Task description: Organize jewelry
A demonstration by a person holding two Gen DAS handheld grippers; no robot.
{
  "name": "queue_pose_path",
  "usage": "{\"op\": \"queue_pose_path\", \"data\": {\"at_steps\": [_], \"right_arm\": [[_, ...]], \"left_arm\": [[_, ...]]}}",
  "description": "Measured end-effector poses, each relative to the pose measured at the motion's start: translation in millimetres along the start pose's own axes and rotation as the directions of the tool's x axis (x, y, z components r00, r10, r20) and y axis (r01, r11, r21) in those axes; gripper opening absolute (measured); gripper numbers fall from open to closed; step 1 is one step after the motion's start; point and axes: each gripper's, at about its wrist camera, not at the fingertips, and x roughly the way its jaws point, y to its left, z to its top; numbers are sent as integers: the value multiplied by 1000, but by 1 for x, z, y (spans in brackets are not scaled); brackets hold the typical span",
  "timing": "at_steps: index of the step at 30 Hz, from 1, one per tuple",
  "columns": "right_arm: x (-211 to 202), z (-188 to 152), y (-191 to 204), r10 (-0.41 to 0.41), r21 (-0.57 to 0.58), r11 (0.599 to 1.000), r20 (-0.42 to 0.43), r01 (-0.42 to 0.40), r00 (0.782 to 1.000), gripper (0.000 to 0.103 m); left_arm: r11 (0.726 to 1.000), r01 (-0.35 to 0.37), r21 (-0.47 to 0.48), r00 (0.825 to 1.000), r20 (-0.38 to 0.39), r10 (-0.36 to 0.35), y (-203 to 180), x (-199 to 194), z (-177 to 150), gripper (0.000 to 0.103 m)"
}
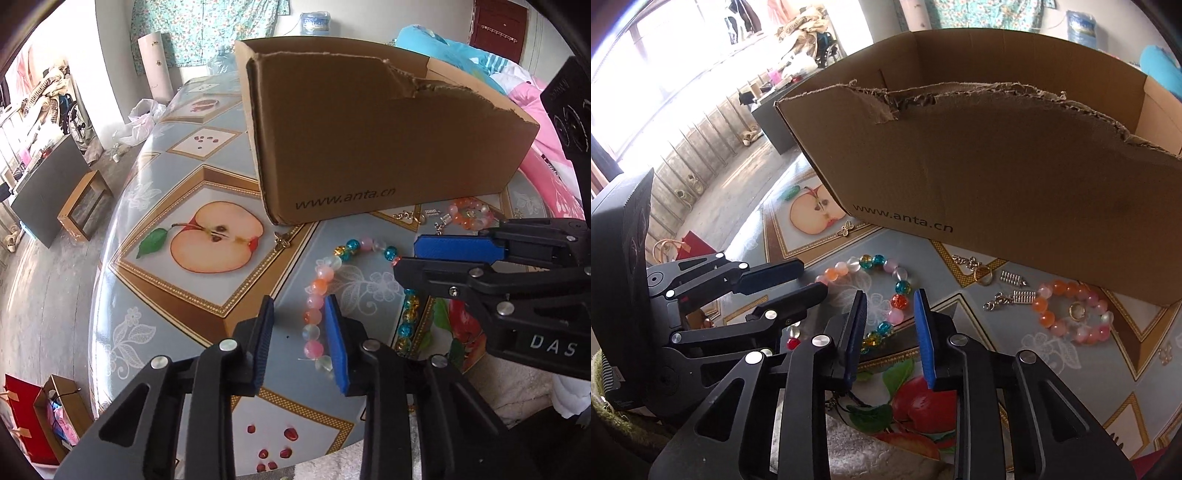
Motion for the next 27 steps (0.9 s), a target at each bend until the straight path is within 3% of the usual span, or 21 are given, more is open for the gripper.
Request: {"op": "queue_pose_path", "data": {"at_steps": [6, 15, 20, 27], "right_arm": [[11, -1, 0, -12, 4, 1000, -27, 12, 1000, 14], [17, 2, 1, -34, -10, 999, -19, 34, 999, 10], [12, 2, -6, -18, 8, 1000, -16, 18, 1000, 8], [4, -1, -28, 53, 82, 995, -22, -51, 998, 7]], "left_arm": [[1000, 5, 14, 1000, -8, -5, -2, 4, 5, 27], [999, -9, 32, 1000, -7, 9, -9, 9, 13, 27], [999, -12, 31, 1000, 1, 12, -12, 10, 13, 13], [1000, -2, 12, 1000, 13, 2, -15, 9, 14, 9]]}}
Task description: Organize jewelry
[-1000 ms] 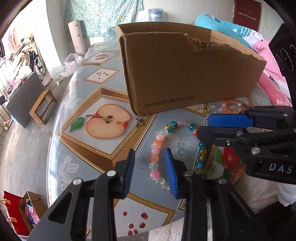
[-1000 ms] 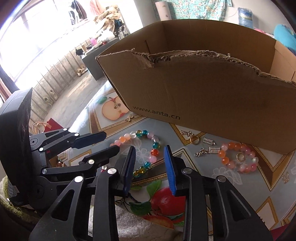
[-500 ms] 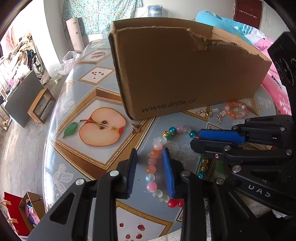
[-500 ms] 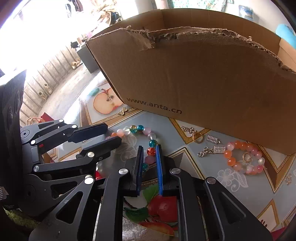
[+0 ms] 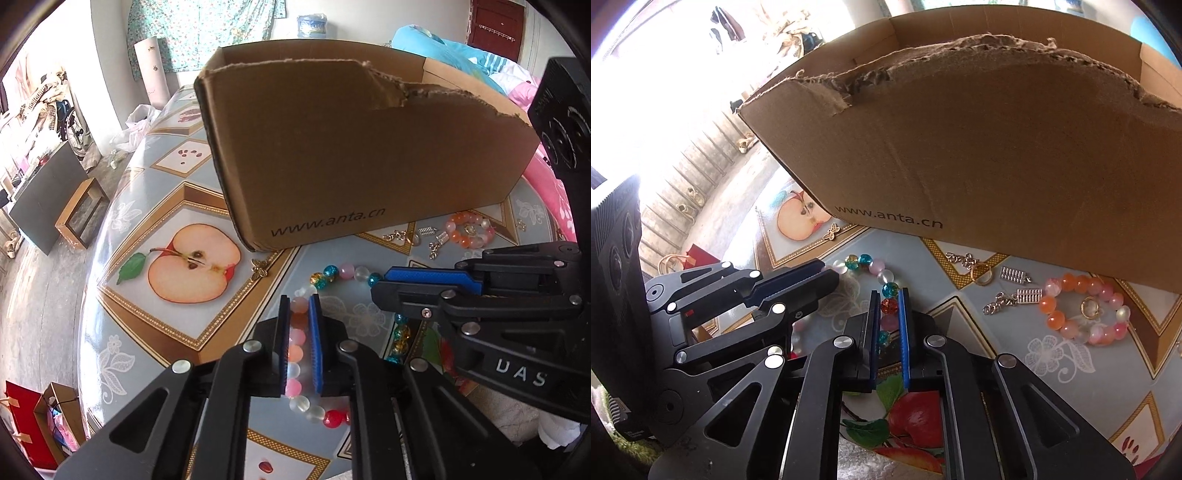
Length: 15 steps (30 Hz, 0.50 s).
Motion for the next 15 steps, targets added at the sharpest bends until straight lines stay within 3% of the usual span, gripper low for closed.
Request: {"op": "queue_pose_path", "data": {"at_steps": [15], "right_arm": [[-55, -19, -9, 42, -25, 999, 126, -39, 991, 7]], "left_arm": [[998, 47, 31, 989, 137, -51, -14, -69, -4, 9]]}}
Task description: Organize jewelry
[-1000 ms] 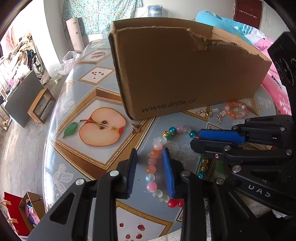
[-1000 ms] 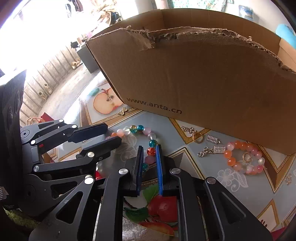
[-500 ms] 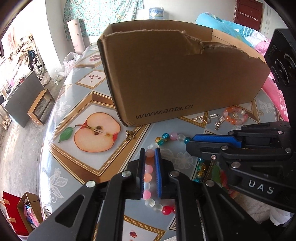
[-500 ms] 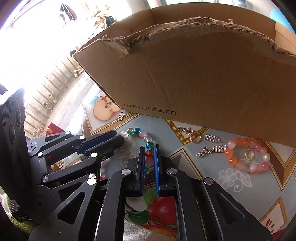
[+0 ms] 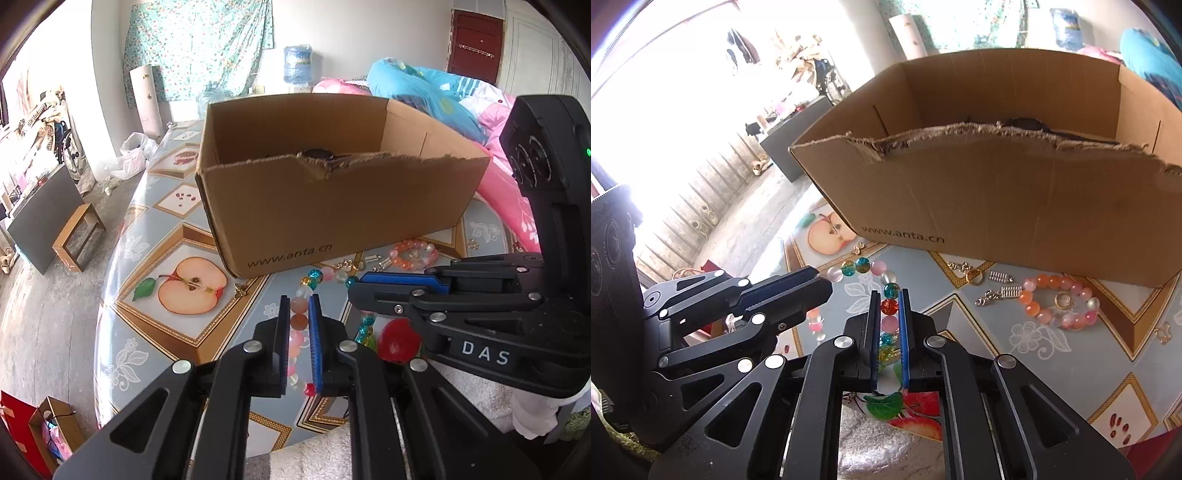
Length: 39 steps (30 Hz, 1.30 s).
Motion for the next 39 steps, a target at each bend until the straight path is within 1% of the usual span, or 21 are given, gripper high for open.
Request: {"op": "queue_pose_path", "data": {"at_steps": [3, 7, 9, 12, 14, 17, 18, 20, 22, 25, 28, 31, 33, 35, 38, 39], "right_arm": [[-20, 1, 3, 9, -21, 1000, 51, -8, 999, 7], [-49, 20, 17, 23, -68, 998, 142, -14, 990, 7], [-67, 32, 22, 38, -99, 995, 192, -19, 981, 7], [-91, 54, 26, 49, -145, 989, 273, -10, 961, 7], [-101, 76, 28, 59, -158, 987, 313, -9, 948, 7], [-109, 107, 21, 67, -168, 986, 342, -9, 937, 7], [-109, 116, 16, 63, -166, 986, 343, -5, 937, 7], [-102, 135, 7, 53, -153, 988, 334, -2, 941, 7], [-90, 151, -4, 43, -140, 990, 306, 0, 951, 7], [-64, 167, -19, 35, -113, 994, 231, -9, 972, 7], [-32, 174, -31, 37, -78, 997, 126, -27, 991, 7], [-2, 173, -42, 42, -38, 998, 8, -42, 999, 7], [18, 173, -47, 50, -13, 999, -75, -51, 996, 7], [42, 172, -53, 58, 15, 998, -162, -57, 985, 7], [61, 169, -55, 62, 44, 998, -259, -52, 964, 7], [67, 171, -57, 59, 51, 998, -278, -46, 959, 7]], "left_arm": [[1000, 14, 15, 999, 51, -14, -6, -21, 10, 9], [999, 42, 35, 989, 139, -46, -8, -54, 37, 9], [997, 40, 67, 980, 194, -52, -13, -69, 57, 9], [993, 33, 115, 958, 279, -64, -18, -89, 88, 9], [990, 28, 139, 943, 326, -72, -19, -98, 109, 9], [986, 12, 164, 926, 372, -73, -19, -103, 140, 9], [985, 4, 172, 922, 380, -71, -18, -102, 150, 9], [983, -6, 186, 922, 382, -67, -15, -95, 165, 9], [981, -14, 193, 931, 360, -58, -12, -82, 175, 9], [984, 14, 179, 958, 281, -64, -2, -55, 181, 9], [984, 19, 175, 981, 187, -52, 3, -22, 176, 9], [988, 36, 153, 995, 81, -49, 12, 13, 166, 9], [991, 44, 129, 999, 13, -46, 19, 33, 160, 9], [993, 44, 105, 998, -51, -39, 26, 52, 155, 9], [993, 44, 113, 994, -103, -32, 29, 70, 151, 9], [992, 41, 120, 993, -115, -27, 29, 74, 150, 9]]}}
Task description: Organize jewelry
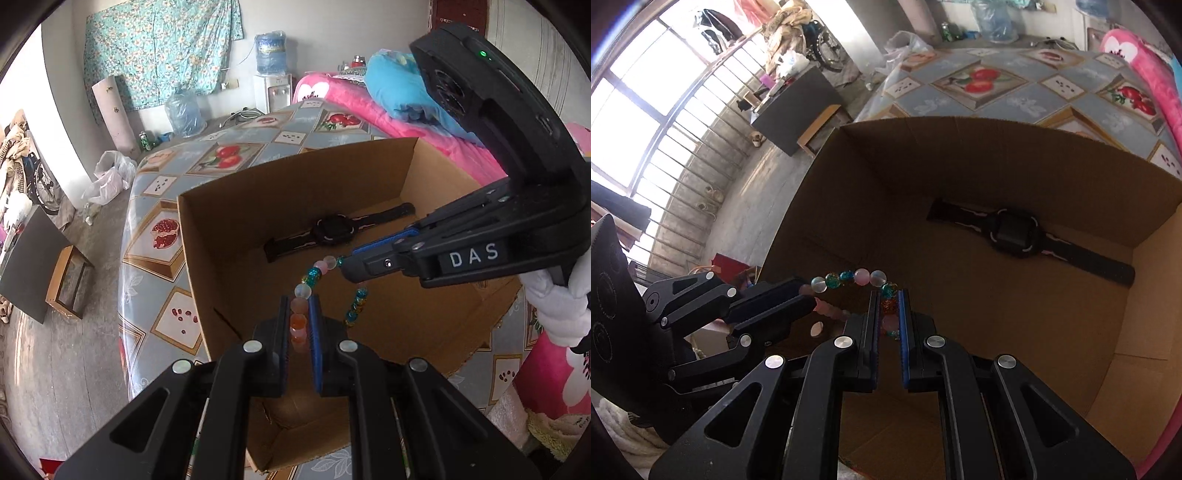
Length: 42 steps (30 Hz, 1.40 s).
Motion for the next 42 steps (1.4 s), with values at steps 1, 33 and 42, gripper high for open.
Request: {"op": "queue_pose_path", "data": {"at_steps": [1, 33, 42], "right_arm": [[6, 3, -2, 0, 6, 1000, -23, 0, 1000, 7], [-144, -128, 0, 98, 52, 990, 397, -129, 913, 25], [-66, -156, -46, 45, 304, 942, 296, -139, 954, 25]], "left_arm": [[1000, -5, 7, 1000, -14, 5, 0, 5, 0, 10], [897, 43, -440, 963, 257, 80, 62, -74, -69, 68], [770, 216, -600, 973, 199, -118, 59, -10, -87, 69]]}}
